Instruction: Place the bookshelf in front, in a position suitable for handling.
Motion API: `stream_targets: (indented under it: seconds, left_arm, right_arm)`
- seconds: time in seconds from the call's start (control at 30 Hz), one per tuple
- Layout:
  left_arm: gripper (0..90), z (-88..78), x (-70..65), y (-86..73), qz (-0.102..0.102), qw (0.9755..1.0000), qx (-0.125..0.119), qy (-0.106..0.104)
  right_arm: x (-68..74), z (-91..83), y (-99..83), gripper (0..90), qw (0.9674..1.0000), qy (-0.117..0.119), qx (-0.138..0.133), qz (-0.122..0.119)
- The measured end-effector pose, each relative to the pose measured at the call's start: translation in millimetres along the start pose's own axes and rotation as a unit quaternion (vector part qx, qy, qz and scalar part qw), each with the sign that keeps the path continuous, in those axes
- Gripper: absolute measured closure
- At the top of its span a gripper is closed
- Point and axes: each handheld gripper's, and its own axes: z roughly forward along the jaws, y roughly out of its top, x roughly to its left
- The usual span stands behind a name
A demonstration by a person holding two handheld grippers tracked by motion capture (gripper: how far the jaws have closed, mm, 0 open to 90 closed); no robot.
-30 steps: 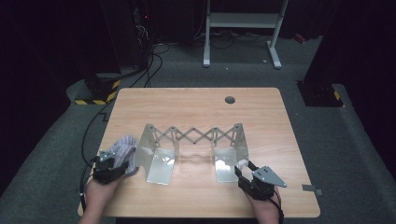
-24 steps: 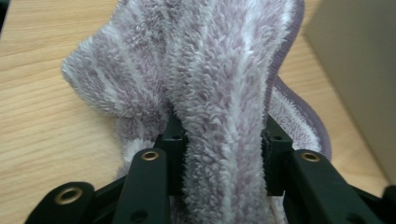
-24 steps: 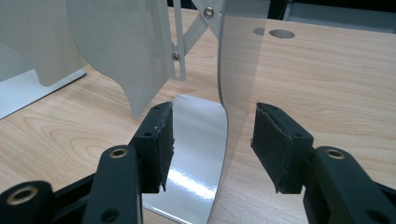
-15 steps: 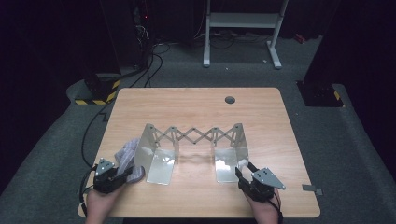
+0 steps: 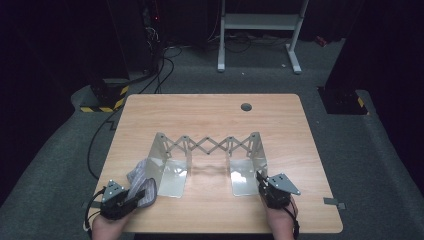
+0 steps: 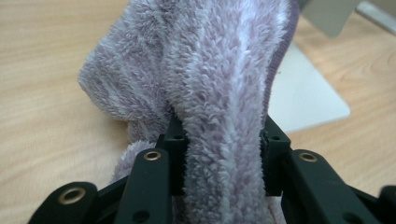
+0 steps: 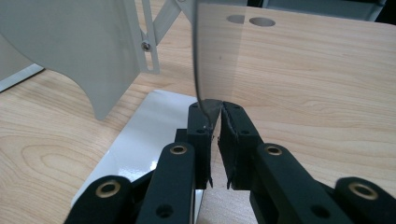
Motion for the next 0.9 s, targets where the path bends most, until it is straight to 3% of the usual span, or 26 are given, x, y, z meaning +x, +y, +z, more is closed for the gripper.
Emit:
stream_targets:
  seconds: [0.23, 0.37, 0.47, 0.53, 0.6, 0.63, 0.7, 0.8, 0.83, 0.9]
  left_arm:
    - [64.1, 4.8, -11.6, 0.6, 0.017, 0.9998, -0.002, -0.012]
    - [64.1, 3.2, -19.7, 6.6, 0.023, 0.9993, -0.021, -0.021]
    - [64.2, -3.7, -25.6, 16.8, 0.023, 0.9979, -0.052, -0.032]
    - [64.2, -11.8, -26.9, 24.6, 0.017, 0.9960, -0.078, -0.040]
    - [64.2, -20.8, -28.0, 32.2, 0.014, 0.9939, -0.100, -0.045]
    - [64.2, -20.8, -28.0, 32.2, 0.014, 0.9939, -0.100, -0.045]
    - [64.2, -40.1, -32.7, 45.7, 0.017, 0.9888, -0.141, -0.048]
    - [64.2, -45.2, -36.9, 49.0, 0.020, 0.9870, -0.154, -0.042]
    - [64.2, -42.2, -37.5, 47.3, 0.024, 0.9878, -0.149, -0.038]
    - [64.2, -30.5, -36.0, 40.9, 0.024, 0.9920, -0.120, -0.030]
  right_arm:
    - [-5.6, 3.1, 2.4, 85.5, 1.0000, -0.003, 0.004, 0.001]
    - [-6.4, 5.2, 3.1, 84.8, 1.0000, 0.002, 0.003, 0.003]
    - [-5.4, 6.2, 2.6, 80.2, 0.9999, 0.010, -0.001, 0.010]
    - [-5.1, 6.2, 2.2, 65.1, 0.9996, 0.023, -0.002, 0.018]
    - [-4.4, 3.1, 0.5, 58.1, 0.9993, 0.025, -0.005, 0.027]
    - [-4.4, 1.5, -0.4, 55.8, 0.9992, 0.028, -0.007, 0.029]
    - [-4.4, -3.6, -2.6, 52.7, 0.9993, 0.025, -0.008, 0.025]
    - [-8.0, -13.0, -5.5, 50.3, 0.9993, 0.020, -0.014, 0.027]
    - [-9.0, -14.4, -6.0, 50.1, 0.9994, 0.019, -0.014, 0.026]
    - [-10.9, -17.4, -7.6, 49.6, 0.9993, 0.016, -0.016, 0.028]
